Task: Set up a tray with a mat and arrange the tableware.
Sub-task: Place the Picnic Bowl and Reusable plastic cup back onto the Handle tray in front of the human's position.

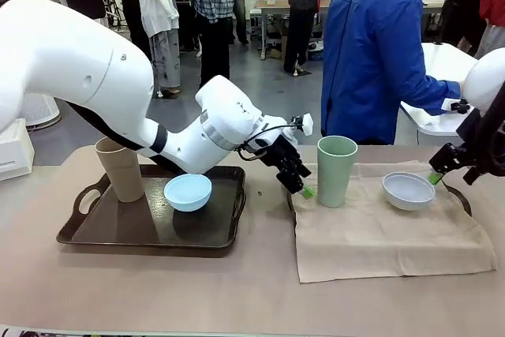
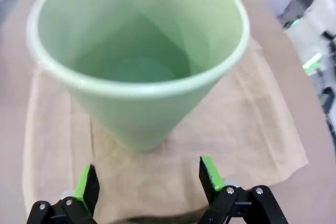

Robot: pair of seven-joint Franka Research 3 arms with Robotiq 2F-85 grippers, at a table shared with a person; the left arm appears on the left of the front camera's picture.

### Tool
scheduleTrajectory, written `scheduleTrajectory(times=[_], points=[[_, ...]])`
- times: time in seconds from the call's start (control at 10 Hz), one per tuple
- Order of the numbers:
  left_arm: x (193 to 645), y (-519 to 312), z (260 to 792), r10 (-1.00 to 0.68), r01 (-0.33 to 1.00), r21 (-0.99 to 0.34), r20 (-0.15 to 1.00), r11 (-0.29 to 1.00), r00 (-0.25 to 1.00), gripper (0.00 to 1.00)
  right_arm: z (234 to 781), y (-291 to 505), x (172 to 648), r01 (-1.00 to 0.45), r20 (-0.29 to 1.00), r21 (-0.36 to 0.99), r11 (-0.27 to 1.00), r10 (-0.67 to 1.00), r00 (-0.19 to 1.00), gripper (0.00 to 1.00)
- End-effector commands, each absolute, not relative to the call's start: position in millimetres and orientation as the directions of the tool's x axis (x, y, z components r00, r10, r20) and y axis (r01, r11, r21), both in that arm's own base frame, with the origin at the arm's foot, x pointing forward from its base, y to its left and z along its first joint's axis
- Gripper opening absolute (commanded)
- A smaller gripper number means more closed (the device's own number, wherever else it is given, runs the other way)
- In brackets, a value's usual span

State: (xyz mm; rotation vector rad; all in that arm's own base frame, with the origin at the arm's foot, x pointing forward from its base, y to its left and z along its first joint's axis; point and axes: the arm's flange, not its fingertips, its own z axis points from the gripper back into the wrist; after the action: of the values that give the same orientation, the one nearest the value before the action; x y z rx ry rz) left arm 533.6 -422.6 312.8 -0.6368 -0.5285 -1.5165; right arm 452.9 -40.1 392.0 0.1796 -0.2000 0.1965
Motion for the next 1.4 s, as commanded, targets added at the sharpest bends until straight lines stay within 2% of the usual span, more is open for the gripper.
scheduleTrajectory(times=[0.0, 0.2, 0.3, 0.4, 0.6, 0.8, 1.3], points=[[519.3, -408.6, 347.0, -0.834, 0.996, -0.081, 0.545, 0.049, 0.085, 1.0, 404.5, -43.7, 430.8, -0.195, 0.179, 0.105, 0.975, 0.174, 0.968, 1.0], [502.8, -393.2, 390.7, -0.901, 0.961, -0.169, 0.344, 0.218, 0.265, 1.0, 424.7, -39.1, 416.1, -0.203, 0.145, 0.026, 0.979, 0.197, 0.97, 1.0], [495.5, -384.3, 411.4, -0.911, 0.934, -0.153, 0.219, 0.321, 0.349, 1.0, 440.2, -37.1, 409.9, -0.22, 0.157, -0.001, 0.976, 0.217, 0.963, 1.0], [487.2, -377.4, 429.4, -0.897, 0.91, -0.142, 0.162, 0.39, 0.41, 1.0, 452.6, -36.1, 405.3, -0.226, 0.172, -0.015, 0.974, 0.225, 0.959, 1.0], [472.4, -370.3, 463.6, -0.83, 0.842, -0.119, 0.142, 0.526, 0.539, 1.0, 479.5, -30.7, 389.5, -0.235, 0.168, -0.02, 0.972, 0.235, 0.957, 1.0], [460.0, -364.0, 503.3, -0.753, 0.764, -0.008, 0.162, 0.646, 0.638, 1.0, 518.1, -22.5, 366.9, -0.205, 0.208, -0.005, 0.979, 0.201, 0.957, 1.0], [424.6, -348.5, 580.5, -0.678, 0.673, 0.117, 0.245, 0.73, 0.693, 1.0, 565.8, -1.3, 340.6, -0.208, 0.251, 0.001, 0.978, 0.201, 0.947, 1.0]])
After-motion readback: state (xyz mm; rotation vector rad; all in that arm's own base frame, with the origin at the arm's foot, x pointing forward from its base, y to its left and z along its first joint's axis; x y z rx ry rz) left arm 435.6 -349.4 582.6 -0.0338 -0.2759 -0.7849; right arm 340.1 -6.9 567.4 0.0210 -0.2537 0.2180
